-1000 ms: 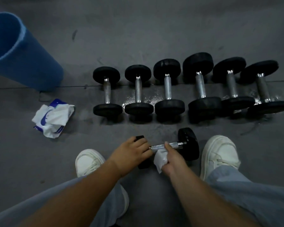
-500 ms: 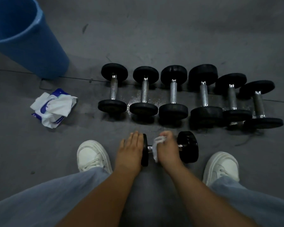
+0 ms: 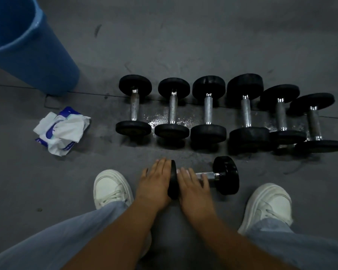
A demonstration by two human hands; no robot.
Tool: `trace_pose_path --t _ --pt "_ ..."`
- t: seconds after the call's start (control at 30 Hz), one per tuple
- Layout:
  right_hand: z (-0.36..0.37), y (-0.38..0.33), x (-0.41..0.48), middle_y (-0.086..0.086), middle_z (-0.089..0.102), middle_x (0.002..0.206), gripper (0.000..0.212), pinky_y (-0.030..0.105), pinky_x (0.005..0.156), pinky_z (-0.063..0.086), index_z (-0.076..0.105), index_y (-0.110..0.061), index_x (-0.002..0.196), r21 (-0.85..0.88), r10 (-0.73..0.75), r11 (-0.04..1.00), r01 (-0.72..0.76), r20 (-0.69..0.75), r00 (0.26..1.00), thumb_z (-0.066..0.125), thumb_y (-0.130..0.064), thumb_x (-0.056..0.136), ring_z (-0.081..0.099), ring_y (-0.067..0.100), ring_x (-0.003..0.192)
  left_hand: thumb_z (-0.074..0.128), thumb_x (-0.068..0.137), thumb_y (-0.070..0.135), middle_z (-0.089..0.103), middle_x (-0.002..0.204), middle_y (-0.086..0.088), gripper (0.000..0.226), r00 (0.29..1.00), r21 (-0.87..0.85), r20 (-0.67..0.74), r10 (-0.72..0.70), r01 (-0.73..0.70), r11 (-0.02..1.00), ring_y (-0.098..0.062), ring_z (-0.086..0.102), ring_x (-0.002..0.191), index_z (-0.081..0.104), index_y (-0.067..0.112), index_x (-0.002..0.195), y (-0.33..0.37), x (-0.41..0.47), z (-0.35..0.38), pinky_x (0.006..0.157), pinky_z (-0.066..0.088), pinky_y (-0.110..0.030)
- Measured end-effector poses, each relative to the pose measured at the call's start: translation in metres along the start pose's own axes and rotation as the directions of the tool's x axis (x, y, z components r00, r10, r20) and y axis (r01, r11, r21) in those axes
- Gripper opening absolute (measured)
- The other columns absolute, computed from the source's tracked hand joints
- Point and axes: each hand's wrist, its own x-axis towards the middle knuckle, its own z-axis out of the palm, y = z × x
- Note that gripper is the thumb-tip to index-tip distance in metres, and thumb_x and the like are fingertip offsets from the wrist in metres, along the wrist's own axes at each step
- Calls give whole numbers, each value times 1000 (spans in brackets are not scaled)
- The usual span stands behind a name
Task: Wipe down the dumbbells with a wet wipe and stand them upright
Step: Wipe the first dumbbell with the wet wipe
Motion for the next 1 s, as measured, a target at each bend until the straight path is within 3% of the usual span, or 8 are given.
trace_pose_path --t 0.1,0.23,0.4,0.53,0.67,0.8,0.93,1.0 --pt "6 -1 -15 6 47 146 65 52 109 22 50 -13 139 -10 -23 1000 22 -13 1000 33 -20 77 43 25 136 73 77 32 3 165 0 109 1000 2 18 -5 5 1000 -16 7 152 -1 19 156 0 3 -3 121 15 -42" --pt "-10 0 14 0 26 158 60 56 116 1 29 -17 151 -44 -10 999 10 -4 1000 38 -16 91 14 25 148 73 77 35 2 165 0 109 998 26 61 -20 18 999 -17 7 152 0 18 156 2 7 -9 121 14 -44" --pt "5 -1 -12 3 45 148 68 56 111 23 47 -15 142 -4 -23 1000 23 -6 1000 57 -16 74 38 26 139 76 75 37 4 165 -1 111 996 33 87 -28 25 999 -16 8 152 2 18 156 3 8 -12 120 16 -45" --pt "-13 1 22 -3 28 157 59 55 116 2 29 -20 150 -2 -6 1000 6 -11 1000 43 -18 93 12 24 149 75 75 45 4 165 0 112 995 69 89 -40 34 997 -15 10 152 3 18 156 2 15 -15 119 17 -44" --pt "5 -1 -10 3 46 147 69 57 108 30 48 -16 141 28 -13 1000 12 21 1000 55 -18 73 40 26 138 75 74 39 2 166 1 112 996 64 87 -29 23 998 -15 11 151 2 19 156 2 8 -12 119 21 -44" --pt "-15 2 26 -2 25 158 58 55 116 -2 25 -19 151 -19 -5 1000 5 8 1000 34 -19 94 8 24 149 78 73 42 0 166 0 115 994 91 108 -34 25 996 -16 8 152 2 18 157 3 15 -18 119 19 -44" --pt "-4 -5 -7 4 42 150 73 58 109 28 43 -15 144 15 9 1000 -10 46 999 60 -14 73 35 28 141 81 70 40 -4 166 0 119 990 94 142 -18 5 996 -17 8 151 1 19 156 0 17 -19 118 22 -46" --pt "1 -2 -7 4 42 150 74 58 110 26 43 -15 144 -6 -8 1000 8 25 1000 62 -15 73 35 28 141 82 69 40 -5 166 -1 122 988 98 151 -19 4 995 -18 7 152 0 17 156 0 19 -22 118 22 -47"
